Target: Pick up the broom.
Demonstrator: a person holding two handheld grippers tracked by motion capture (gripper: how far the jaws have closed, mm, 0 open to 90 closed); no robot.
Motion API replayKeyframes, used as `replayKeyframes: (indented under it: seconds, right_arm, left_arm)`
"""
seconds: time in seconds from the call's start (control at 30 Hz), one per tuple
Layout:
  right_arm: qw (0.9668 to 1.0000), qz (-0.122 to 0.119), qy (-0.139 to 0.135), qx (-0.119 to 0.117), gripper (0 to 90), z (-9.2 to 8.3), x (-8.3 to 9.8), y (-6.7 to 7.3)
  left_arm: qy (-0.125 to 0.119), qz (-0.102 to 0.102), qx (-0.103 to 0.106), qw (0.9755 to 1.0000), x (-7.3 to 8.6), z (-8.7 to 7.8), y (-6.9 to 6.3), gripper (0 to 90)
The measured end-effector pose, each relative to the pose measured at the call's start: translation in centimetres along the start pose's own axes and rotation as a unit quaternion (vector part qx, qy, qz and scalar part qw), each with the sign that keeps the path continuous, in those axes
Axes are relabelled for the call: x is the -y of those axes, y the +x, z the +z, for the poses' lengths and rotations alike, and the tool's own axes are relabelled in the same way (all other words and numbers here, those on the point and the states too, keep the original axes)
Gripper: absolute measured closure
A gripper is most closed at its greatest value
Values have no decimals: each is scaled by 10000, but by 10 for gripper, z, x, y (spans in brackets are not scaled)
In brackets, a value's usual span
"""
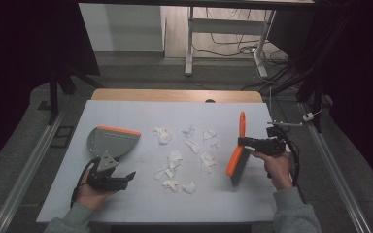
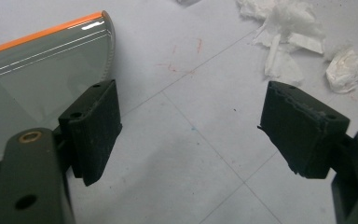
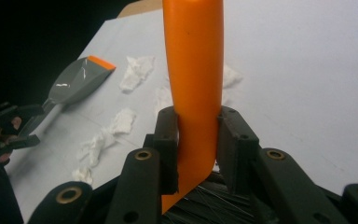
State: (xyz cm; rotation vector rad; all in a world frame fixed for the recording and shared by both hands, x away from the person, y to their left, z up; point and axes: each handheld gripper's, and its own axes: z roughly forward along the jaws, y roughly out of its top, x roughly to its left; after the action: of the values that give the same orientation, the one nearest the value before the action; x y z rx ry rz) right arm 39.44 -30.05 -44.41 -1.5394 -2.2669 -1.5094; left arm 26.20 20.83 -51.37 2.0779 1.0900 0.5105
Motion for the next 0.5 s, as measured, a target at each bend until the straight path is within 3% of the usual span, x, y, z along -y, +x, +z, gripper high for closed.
replayKeyframes:
  seconds: [0.5]
  right_arm:
    - [9983,-129,-483,-315,710,25,2,31]
  left_arm:
    - [-111,84,56,9999,-15,2,-9,210]
